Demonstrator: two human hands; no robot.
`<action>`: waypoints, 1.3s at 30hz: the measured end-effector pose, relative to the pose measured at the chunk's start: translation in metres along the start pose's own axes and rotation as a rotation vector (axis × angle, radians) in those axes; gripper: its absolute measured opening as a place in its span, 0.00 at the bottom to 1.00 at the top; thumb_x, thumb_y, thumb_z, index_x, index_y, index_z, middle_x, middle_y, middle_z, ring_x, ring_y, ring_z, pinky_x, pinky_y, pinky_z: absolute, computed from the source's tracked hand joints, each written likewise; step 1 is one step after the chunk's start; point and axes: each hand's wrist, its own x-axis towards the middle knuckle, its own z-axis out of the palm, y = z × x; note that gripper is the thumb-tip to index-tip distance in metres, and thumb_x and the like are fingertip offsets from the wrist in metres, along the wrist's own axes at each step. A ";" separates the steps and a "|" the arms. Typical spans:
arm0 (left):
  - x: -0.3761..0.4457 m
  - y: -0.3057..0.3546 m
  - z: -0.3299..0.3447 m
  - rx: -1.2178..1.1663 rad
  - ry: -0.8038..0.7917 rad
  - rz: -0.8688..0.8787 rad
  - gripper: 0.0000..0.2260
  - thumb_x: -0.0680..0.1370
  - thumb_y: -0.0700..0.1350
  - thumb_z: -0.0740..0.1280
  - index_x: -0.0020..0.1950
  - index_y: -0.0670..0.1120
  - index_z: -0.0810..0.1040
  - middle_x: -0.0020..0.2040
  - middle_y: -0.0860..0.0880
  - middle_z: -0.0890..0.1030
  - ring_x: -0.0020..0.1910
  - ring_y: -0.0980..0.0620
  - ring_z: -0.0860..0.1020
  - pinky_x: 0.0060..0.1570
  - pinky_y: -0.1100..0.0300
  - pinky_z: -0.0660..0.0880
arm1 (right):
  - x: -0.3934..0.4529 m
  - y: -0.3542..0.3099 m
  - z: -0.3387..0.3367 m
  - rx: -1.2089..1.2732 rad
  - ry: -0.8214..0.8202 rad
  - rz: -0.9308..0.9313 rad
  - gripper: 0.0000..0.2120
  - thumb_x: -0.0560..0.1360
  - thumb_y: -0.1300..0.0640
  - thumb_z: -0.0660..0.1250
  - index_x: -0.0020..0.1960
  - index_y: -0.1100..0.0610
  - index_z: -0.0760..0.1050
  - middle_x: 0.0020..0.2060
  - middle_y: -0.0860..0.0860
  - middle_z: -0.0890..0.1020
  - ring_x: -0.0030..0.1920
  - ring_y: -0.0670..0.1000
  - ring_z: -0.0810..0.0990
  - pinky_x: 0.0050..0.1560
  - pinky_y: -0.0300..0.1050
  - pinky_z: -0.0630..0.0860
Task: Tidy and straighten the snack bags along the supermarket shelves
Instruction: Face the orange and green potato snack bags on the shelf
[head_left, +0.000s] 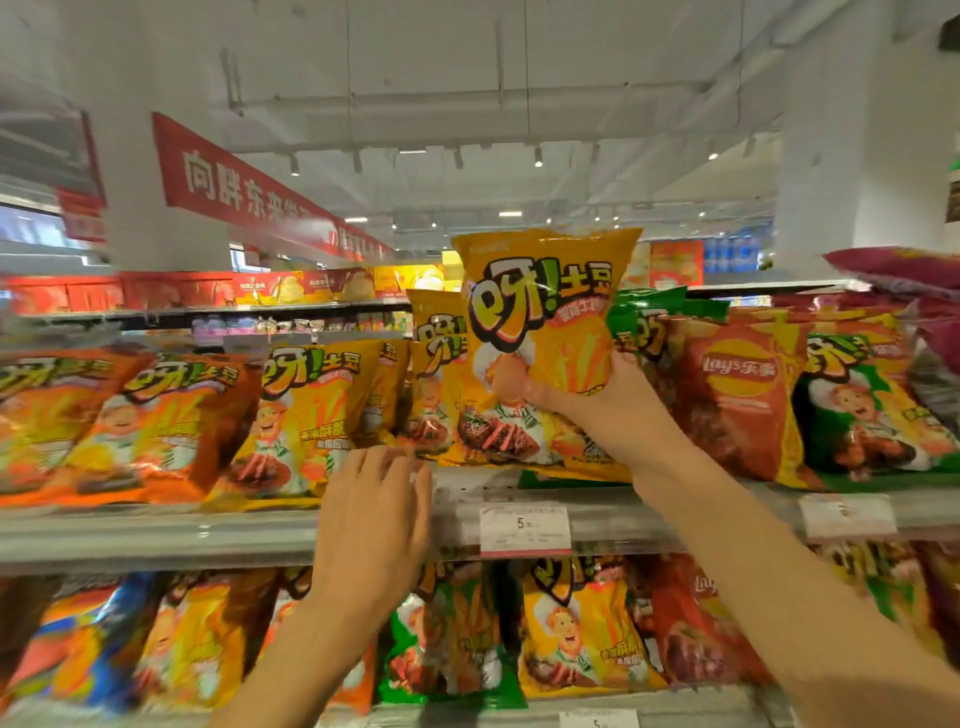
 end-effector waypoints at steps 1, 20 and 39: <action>-0.011 -0.008 -0.005 0.059 -0.017 0.010 0.15 0.81 0.50 0.57 0.52 0.44 0.81 0.52 0.46 0.80 0.51 0.43 0.76 0.50 0.48 0.74 | 0.006 0.001 0.017 -0.001 -0.015 0.015 0.37 0.57 0.35 0.81 0.63 0.41 0.75 0.49 0.36 0.84 0.48 0.36 0.82 0.43 0.32 0.75; -0.049 -0.017 -0.004 0.166 -0.217 -0.013 0.27 0.80 0.59 0.59 0.67 0.39 0.75 0.61 0.42 0.77 0.63 0.41 0.74 0.64 0.45 0.74 | 0.047 0.041 0.104 -0.193 -0.230 0.440 0.56 0.58 0.30 0.79 0.75 0.60 0.68 0.66 0.56 0.78 0.63 0.57 0.77 0.62 0.52 0.75; -0.033 0.072 0.032 -0.330 0.173 -0.147 0.19 0.77 0.53 0.63 0.61 0.42 0.77 0.64 0.43 0.70 0.67 0.42 0.69 0.67 0.53 0.65 | -0.078 0.061 -0.044 -0.123 0.243 -0.071 0.20 0.70 0.38 0.74 0.59 0.46 0.83 0.49 0.38 0.86 0.53 0.37 0.83 0.55 0.37 0.81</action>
